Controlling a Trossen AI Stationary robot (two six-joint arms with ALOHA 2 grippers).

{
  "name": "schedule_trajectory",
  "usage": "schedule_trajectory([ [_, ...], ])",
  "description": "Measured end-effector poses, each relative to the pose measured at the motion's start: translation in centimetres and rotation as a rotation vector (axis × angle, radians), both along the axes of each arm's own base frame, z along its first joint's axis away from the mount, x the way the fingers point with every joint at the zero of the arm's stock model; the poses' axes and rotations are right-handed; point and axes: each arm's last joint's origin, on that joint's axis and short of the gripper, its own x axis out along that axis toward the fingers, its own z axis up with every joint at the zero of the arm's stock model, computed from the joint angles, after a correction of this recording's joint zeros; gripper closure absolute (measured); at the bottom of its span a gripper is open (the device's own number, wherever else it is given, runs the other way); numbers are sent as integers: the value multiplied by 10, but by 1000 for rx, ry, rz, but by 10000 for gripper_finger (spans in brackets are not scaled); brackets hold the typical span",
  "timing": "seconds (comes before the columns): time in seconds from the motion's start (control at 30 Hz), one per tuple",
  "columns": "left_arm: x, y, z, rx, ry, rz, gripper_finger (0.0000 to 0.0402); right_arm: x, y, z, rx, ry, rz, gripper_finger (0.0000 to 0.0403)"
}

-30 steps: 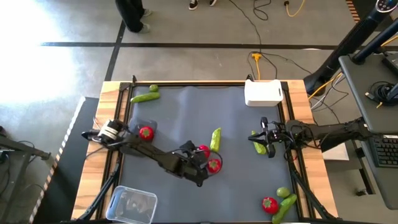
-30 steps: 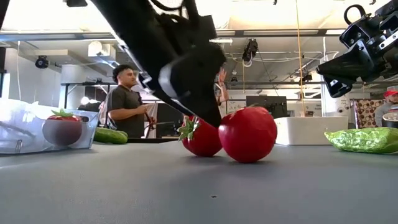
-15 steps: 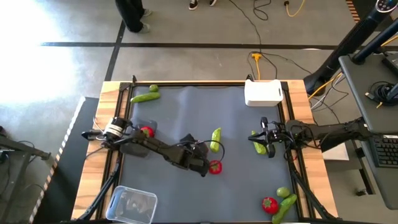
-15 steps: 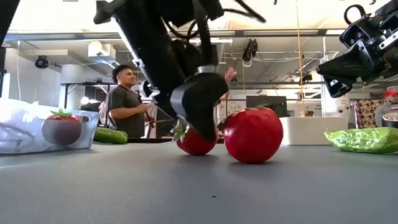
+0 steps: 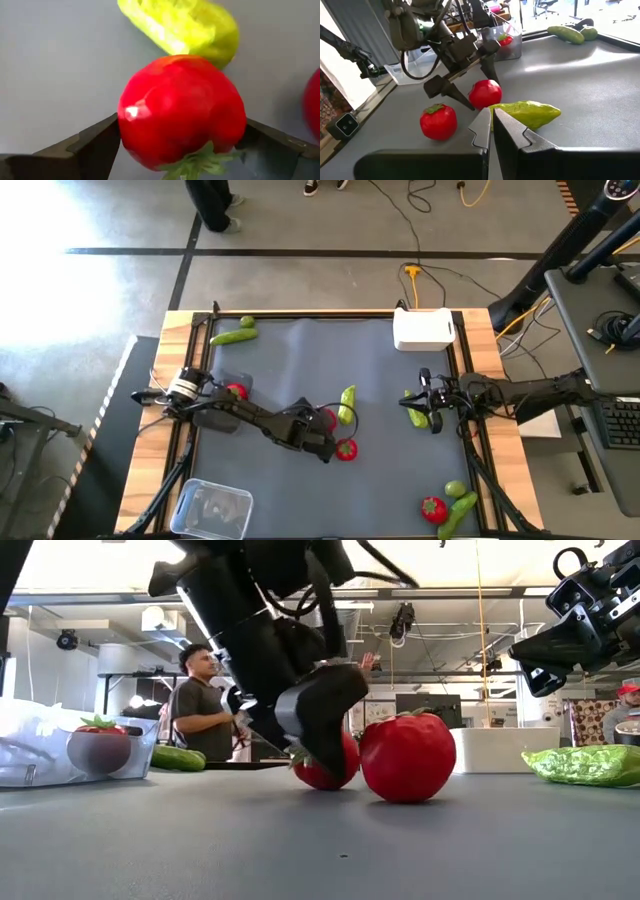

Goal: Sort produce into baskets
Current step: Put the top left tomato into the black transparent bin

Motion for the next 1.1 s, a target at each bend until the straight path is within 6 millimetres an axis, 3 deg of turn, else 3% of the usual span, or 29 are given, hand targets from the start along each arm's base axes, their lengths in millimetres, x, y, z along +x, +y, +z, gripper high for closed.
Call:
schedule_trajectory([
  [0.3,2,4,0,-5,-4,9,103,0,0,0,0,0,0,390],
  [0.47,-10,5,16,-22,108,-6,110,0,0,0,0,0,0,390],
  [0.73,-80,20,83,-58,423,175,112,0,0,0,0,0,0,390],
  [0.9,-131,32,123,-229,618,260,113,0,0,0,0,0,0,390],
  [1.0,-154,41,133,-349,685,330,113,0,0,0,0,-1,0,390],
  [1.1,-169,47,127,-410,680,375,113,0,0,0,0,0,0,390],
])
